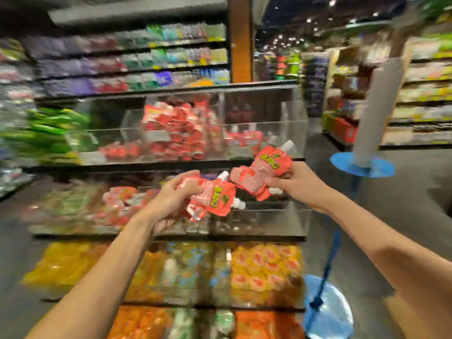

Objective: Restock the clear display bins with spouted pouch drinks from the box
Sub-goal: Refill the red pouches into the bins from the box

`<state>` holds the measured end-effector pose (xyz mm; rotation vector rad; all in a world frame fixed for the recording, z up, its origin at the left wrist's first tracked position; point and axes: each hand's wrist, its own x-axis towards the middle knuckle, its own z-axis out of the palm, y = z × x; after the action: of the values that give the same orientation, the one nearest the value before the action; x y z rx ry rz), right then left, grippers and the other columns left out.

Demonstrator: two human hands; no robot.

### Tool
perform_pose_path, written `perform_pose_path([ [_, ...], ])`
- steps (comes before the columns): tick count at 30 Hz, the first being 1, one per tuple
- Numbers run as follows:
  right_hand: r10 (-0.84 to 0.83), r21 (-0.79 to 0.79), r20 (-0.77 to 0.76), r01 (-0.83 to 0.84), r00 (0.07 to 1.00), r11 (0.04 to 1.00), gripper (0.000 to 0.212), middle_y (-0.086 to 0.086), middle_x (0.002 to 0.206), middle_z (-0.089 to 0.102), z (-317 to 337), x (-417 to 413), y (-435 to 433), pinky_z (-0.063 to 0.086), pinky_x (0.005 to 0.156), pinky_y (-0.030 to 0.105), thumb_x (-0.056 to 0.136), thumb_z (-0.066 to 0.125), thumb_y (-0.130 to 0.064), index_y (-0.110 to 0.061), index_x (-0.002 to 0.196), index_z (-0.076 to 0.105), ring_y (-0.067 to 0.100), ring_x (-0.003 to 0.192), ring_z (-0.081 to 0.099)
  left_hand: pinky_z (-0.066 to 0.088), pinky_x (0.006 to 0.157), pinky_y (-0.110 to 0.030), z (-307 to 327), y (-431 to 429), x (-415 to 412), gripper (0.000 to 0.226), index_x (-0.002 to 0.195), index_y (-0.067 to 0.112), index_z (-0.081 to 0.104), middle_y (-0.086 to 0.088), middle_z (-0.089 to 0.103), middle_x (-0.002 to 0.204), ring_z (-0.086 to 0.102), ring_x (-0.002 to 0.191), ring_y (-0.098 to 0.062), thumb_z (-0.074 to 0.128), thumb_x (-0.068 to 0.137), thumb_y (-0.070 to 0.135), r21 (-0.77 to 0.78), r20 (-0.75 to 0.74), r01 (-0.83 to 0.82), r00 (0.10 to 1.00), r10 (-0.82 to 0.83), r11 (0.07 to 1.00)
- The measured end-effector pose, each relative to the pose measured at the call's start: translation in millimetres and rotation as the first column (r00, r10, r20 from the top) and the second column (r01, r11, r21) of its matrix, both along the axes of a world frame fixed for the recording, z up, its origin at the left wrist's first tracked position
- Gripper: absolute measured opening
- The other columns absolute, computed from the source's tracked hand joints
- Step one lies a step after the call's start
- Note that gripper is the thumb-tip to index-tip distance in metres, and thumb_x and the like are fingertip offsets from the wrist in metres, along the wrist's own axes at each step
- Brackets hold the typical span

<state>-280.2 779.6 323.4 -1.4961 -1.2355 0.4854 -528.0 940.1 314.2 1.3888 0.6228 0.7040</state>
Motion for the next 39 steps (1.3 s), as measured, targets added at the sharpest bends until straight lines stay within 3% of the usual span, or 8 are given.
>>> perform_pose_path([
  [8,0.230,0.022,-0.009,-0.229,0.973,0.973,0.024,-0.015,0.077,0.071,33,-159,162,0.049,0.074,0.017,0.084,0.069,0.009,-0.014,0.092,0.070,-0.005,0.074,0.059,0.049,0.038,-0.020,33,118,-150,0.049,0.050,0.007,0.072,-0.009,0.067,0.054,0.064,0.042,-0.015,0.051,0.093,0.014,-0.365,0.334,-0.085,0.918,0.216,0.927],
  [10,0.278,0.026,0.016,-0.278,0.960,0.960,0.023,-0.012,0.085,0.072,45,-182,191,0.051,0.081,0.022,0.084,0.070,0.005,-0.015,0.093,0.072,0.000,0.081,0.060,0.056,0.048,-0.026,38,138,-165,0.010,0.060,0.008,0.076,-0.010,0.071,0.065,0.069,0.053,-0.018,0.079,0.067,0.014,-0.409,0.405,0.005,0.897,0.177,0.912],
  [13,0.309,0.030,0.043,-0.311,0.950,0.950,0.022,-0.011,0.086,0.073,59,-198,227,0.052,0.084,0.022,0.085,0.069,0.006,-0.013,0.094,0.072,0.002,0.083,0.062,0.055,0.056,-0.025,23,185,-184,0.064,0.085,0.008,0.072,-0.011,0.069,0.077,0.066,0.061,-0.020,0.098,0.027,0.011,-0.449,0.486,0.129,0.865,0.121,0.884],
  [16,0.320,0.061,0.026,-0.321,0.947,0.945,0.017,-0.001,0.093,0.072,65,-200,261,0.050,0.086,0.029,0.084,0.070,0.005,-0.002,0.100,0.069,0.011,0.089,0.061,0.043,0.075,-0.030,18,216,-184,0.056,0.087,0.010,0.070,-0.010,0.061,0.089,0.055,0.081,-0.020,0.095,0.038,0.015,-0.489,0.495,0.172,0.862,0.110,0.855],
  [19,0.320,0.114,0.009,-0.319,0.947,0.941,0.018,0.003,0.097,0.074,67,-198,294,0.051,0.088,0.027,0.087,0.066,0.009,0.000,0.102,0.069,0.012,0.091,0.066,0.039,0.069,-0.026,30,228,-177,0.009,0.063,0.015,0.062,0.003,0.054,0.055,0.052,0.068,-0.014,0.070,0.069,0.015,-0.513,0.524,0.212,0.845,0.107,0.832],
  [26,0.314,0.168,0.056,-0.319,0.948,0.933,0.016,-0.006,0.089,0.076,72,-198,375,0.049,0.074,0.013,0.089,0.065,0.007,-0.003,0.101,0.071,0.000,0.081,0.068,0.040,0.094,-0.025,53,287,-154,0.015,0.077,0.012,0.062,0.003,0.060,0.067,0.059,0.070,-0.013,0.056,0.086,0.022,-0.547,0.586,0.225,0.791,0.177,0.806],
  [35,0.319,0.060,-0.058,-0.316,0.946,0.947,0.013,-0.008,0.063,0.068,101,-221,449,0.049,0.050,0.016,0.091,0.063,0.004,-0.008,0.089,0.062,0.001,0.052,0.063,0.054,0.088,-0.039,66,368,-153,0.037,0.110,0.014,0.062,-0.007,0.066,0.105,0.066,0.096,-0.024,0.061,0.074,0.024,-0.432,0.628,0.236,0.771,0.102,0.870],
  [39,0.277,-0.026,-0.172,-0.286,0.945,0.958,0.006,0.002,0.081,0.073,129,-240,485,0.060,0.078,0.039,0.091,0.067,-0.007,-0.004,0.096,0.065,0.014,0.072,0.071,0.053,0.095,-0.043,84,410,-154,0.043,0.116,0.018,0.061,-0.007,0.063,0.118,0.062,0.111,-0.024,0.058,0.074,0.022,-0.414,0.653,0.228,0.748,0.113,0.881],
])
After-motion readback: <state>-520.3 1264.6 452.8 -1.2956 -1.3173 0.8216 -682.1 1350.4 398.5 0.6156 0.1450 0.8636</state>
